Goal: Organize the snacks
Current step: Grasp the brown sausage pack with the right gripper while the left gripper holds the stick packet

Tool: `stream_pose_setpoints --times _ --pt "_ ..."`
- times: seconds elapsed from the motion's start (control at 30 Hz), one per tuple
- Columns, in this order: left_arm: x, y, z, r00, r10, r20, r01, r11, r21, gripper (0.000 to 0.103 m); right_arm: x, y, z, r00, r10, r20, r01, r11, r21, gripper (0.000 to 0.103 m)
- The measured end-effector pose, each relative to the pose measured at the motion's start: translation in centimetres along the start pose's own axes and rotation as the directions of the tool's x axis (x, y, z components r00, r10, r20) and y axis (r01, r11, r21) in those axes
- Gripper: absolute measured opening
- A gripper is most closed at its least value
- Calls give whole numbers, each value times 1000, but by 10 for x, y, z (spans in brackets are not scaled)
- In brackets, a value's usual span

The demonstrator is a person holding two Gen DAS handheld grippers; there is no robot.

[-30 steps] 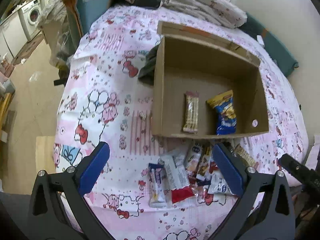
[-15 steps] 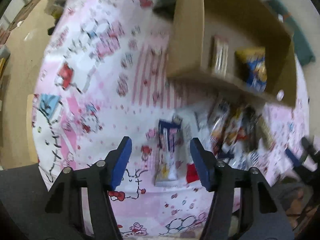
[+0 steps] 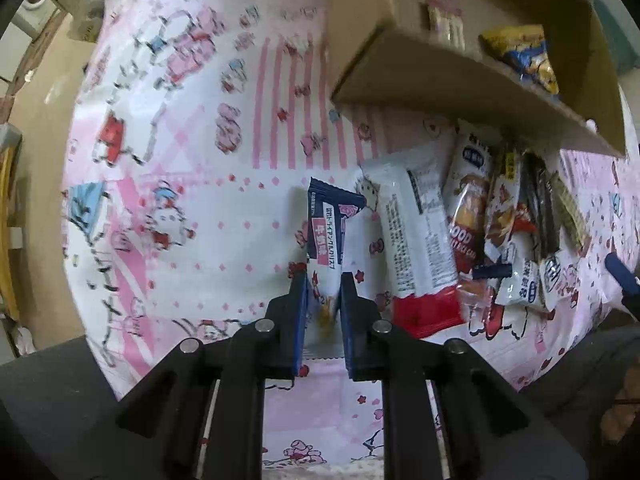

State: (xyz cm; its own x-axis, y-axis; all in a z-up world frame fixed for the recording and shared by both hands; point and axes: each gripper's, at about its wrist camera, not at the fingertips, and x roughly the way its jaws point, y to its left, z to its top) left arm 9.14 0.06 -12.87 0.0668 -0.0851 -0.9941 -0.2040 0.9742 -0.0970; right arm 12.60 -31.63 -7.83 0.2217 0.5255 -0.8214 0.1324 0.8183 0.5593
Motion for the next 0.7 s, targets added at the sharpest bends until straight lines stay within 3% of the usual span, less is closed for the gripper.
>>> stream_pose_setpoints --times 0.1,0.27,0.43,0.7 --pt "-19 2 2 999 -18 38 19 1000 -24 12 17 4 -1 997 -48 -64 47 998 -30 93" --pt "-38 1 3 995 -36 95 39 999 -33 12 57 18 2 962 -218 -162 192 968 -163 93" --pt "-52 6 5 992 -52 118 56 998 -32 12 88 31 3 922 -333 -199 269 919 -289 94" --pt "-57 8 2 985 -77 154 81 997 -17 12 113 50 -4 887 -430 -171 328 845 -423 98"
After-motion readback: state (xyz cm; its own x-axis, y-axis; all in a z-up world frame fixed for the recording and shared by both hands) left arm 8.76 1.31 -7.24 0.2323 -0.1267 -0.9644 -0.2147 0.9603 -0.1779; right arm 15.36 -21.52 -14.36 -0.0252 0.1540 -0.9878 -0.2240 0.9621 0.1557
